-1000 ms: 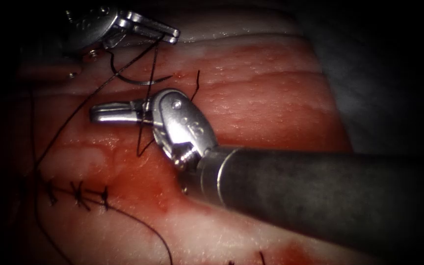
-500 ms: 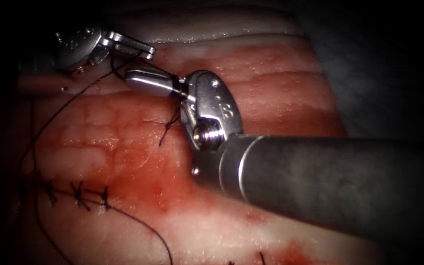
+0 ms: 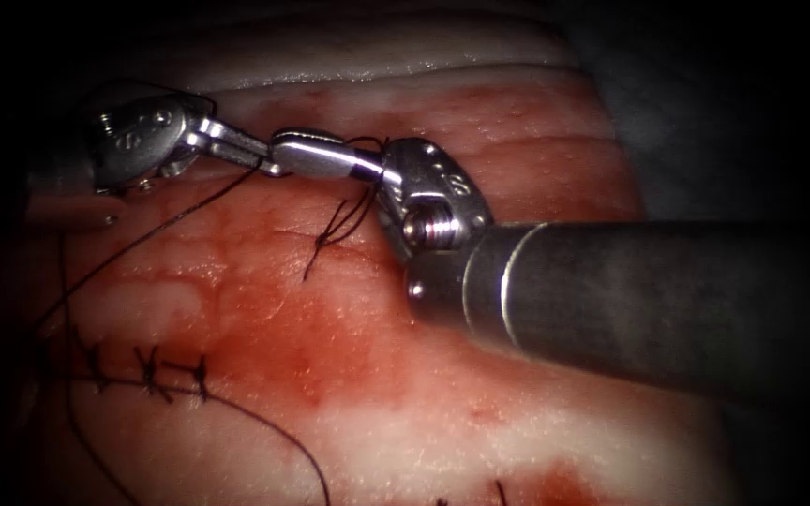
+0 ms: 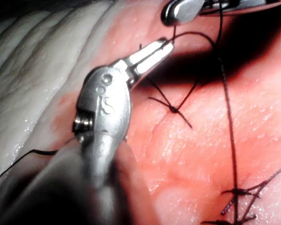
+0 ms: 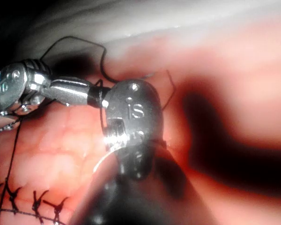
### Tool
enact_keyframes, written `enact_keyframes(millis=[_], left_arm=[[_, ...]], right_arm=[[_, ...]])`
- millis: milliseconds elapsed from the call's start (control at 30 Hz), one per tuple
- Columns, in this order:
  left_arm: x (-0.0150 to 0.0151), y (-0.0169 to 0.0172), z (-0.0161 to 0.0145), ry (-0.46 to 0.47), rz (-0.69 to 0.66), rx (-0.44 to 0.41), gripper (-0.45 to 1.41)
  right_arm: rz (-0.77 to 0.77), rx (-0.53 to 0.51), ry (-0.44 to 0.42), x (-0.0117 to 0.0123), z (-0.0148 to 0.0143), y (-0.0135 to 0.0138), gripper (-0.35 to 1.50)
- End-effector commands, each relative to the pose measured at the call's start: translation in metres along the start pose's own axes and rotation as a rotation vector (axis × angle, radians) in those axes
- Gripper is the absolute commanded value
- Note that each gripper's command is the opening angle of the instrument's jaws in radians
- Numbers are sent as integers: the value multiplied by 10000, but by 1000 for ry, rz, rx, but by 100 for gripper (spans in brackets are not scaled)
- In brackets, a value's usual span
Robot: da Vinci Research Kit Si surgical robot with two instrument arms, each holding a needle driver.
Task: Wound Closure
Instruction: Wrap the suture once around the right gripper counter-clockwise, then grab the suture short end with the right gripper.
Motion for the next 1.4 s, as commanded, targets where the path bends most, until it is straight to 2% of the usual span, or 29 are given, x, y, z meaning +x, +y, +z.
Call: enact_keyframes(millis=[33,233,333,433,600,767,900,1000,1400], left_arm=[[-8,-3,6,-2,0,-1,-45],[-19,11,22,-9,-6,-6,-45],[-21,18,26,-14,-6,-8,-45],[-24,24,32,-19,-5,-9,-45],[-28,24,44,-25,-6,2,-45],[-34,15,55,-38,-7,3,-45],[-41,6,60,-50,-8,3,-45],[-47,0,60,-53,-13,5,-45],[-63,-5,52,-79,-26,14,-45]], right_arm=[[8,-49,0,-10,5,6,-35],[-24,-266,-72,-26,-11,21,-35],[-16,-314,-77,-29,-19,29,-27],[-16,-364,-55,-30,-28,39,-10],[17,-454,-67,-41,-35,49,47],[19,-520,-66,-57,-43,52,71],[18,-549,-45,-61,-53,54,69],[31,-577,-28,-64,-59,56,56],[36,-621,-18,-66,-63,78,66]])
